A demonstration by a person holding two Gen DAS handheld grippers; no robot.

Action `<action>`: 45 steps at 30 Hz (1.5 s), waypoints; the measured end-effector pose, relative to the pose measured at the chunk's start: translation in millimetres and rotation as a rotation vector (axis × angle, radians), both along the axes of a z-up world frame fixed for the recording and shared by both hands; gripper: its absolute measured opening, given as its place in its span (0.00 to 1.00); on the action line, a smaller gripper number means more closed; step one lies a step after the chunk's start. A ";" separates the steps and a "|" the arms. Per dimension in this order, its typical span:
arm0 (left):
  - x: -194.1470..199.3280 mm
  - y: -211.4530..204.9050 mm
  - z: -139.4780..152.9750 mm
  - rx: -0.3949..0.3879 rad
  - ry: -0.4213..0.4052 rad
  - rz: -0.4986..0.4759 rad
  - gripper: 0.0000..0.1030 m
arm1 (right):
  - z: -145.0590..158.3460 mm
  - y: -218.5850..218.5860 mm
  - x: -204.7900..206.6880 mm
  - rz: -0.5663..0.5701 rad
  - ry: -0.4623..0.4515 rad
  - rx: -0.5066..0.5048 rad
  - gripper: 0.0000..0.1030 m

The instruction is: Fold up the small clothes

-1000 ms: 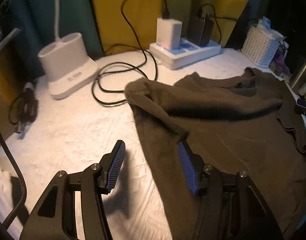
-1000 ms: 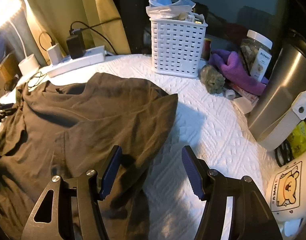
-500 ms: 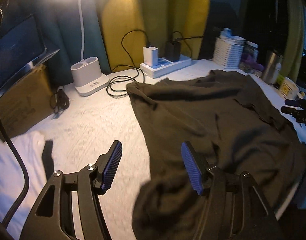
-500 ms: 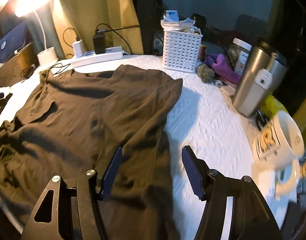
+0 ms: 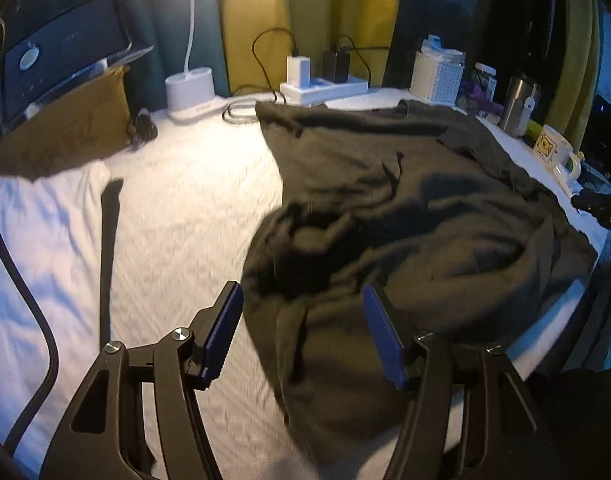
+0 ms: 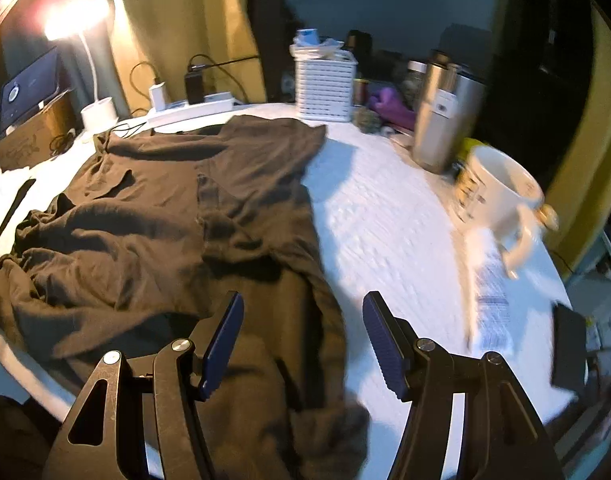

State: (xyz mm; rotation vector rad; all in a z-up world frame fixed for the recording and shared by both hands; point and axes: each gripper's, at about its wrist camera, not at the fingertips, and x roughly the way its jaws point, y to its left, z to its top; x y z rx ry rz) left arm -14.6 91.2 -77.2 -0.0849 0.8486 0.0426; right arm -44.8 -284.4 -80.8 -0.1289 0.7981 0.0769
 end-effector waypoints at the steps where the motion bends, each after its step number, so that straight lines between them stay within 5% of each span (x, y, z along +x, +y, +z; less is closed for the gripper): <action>1: -3.5 -1.0 -3.0 0.000 0.005 0.000 0.60 | -1.3 -4.4 -6.0 -0.016 0.000 0.005 0.62; 8: -20.9 -0.4 -22.7 -0.065 0.059 0.011 0.60 | -10.4 -20.3 -32.1 -0.024 0.014 0.075 0.62; 10: -27.3 -2.7 -27.4 -0.098 0.060 -0.005 0.60 | -14.7 -11.5 -33.8 0.029 0.026 0.108 0.48; 15: -32.1 -8.4 -35.6 -0.107 0.061 -0.018 0.59 | -27.7 7.0 -25.8 0.091 0.061 0.152 0.37; 16: -32.4 -10.0 -36.9 -0.104 0.058 -0.018 0.56 | -31.7 10.2 -23.3 0.089 0.073 0.148 0.34; 19: -34.5 -13.8 -35.6 -0.077 0.043 -0.037 0.24 | -36.8 20.6 -24.8 0.107 0.086 0.121 0.16; 21: -37.3 -13.3 -30.7 -0.070 0.026 -0.042 0.10 | -36.8 26.3 -30.4 0.118 0.081 0.103 0.16; 28: -55.9 -2.6 -5.3 -0.065 -0.036 -0.028 0.09 | -43.7 38.2 -60.8 0.144 0.113 0.066 0.16; 38: -60.5 14.5 -18.3 -0.048 0.014 0.056 0.08 | -36.8 12.5 -95.1 0.106 0.122 0.053 0.16; 41: -60.6 17.9 -15.4 -0.076 0.008 0.060 0.08 | -28.5 2.1 -96.0 0.061 0.084 0.045 0.32; 43: -59.5 15.8 -16.3 -0.074 0.018 0.051 0.08 | -29.0 -1.7 -93.8 0.040 0.071 0.050 0.72; 45: -58.8 15.6 -19.8 -0.101 0.041 0.045 0.09 | -31.1 -1.8 -93.4 0.049 0.070 0.062 0.74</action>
